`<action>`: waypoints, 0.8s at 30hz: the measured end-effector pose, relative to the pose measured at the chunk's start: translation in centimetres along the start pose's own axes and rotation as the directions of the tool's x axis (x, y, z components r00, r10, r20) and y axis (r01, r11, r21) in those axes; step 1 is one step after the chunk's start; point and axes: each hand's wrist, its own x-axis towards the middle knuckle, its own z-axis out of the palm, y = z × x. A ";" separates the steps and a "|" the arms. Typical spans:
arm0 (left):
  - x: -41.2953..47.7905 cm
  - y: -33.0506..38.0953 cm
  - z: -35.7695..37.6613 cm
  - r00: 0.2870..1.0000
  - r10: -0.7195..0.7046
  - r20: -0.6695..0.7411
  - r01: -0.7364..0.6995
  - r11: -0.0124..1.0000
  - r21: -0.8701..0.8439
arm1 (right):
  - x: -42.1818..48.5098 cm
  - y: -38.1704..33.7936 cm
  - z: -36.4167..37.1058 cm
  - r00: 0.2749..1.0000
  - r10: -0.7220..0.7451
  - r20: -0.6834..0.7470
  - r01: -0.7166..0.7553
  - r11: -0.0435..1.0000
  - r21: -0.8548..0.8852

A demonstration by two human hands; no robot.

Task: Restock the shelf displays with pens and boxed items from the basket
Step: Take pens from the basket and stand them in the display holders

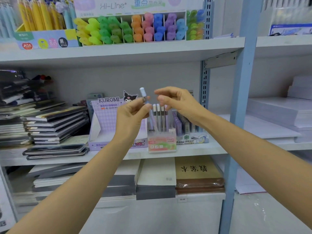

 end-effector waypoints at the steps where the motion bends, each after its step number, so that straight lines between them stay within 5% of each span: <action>1: 0.0 0.0 0.4 0.999 0.033 0.028 -0.034 0.999 0.040 | 0.1 -0.4 0.3 1.000 -0.031 -0.002 0.031 1.000 -0.004; 5: -0.1 -0.1 1.3 0.990 0.077 0.117 -0.094 0.984 0.151 | 0.2 -1.2 0.9 0.996 -0.076 0.036 0.081 0.983 -0.164; 8: -0.4 -1.2 0.9 0.992 0.064 0.112 -0.098 0.941 0.323 | 0.3 -1.1 0.5 0.987 -0.111 -0.118 0.098 0.989 -0.107; 12: -2.5 -4.0 -0.5 0.932 0.182 0.314 -0.352 0.663 0.660 | 0.5 0.4 -1.0 0.920 -0.059 -0.388 0.039 0.997 -0.059; 17: -4.1 -7.2 -1.6 0.831 0.172 0.529 -0.549 0.411 0.728 | -0.1 3.7 -0.3 0.944 -0.015 -0.331 -0.075 0.964 -0.257; 24: -4.1 -8.0 -1.7 0.828 0.183 0.530 -0.557 0.377 0.740 | 0.4 5.2 -0.4 0.982 -0.012 -0.186 -0.074 0.891 -0.447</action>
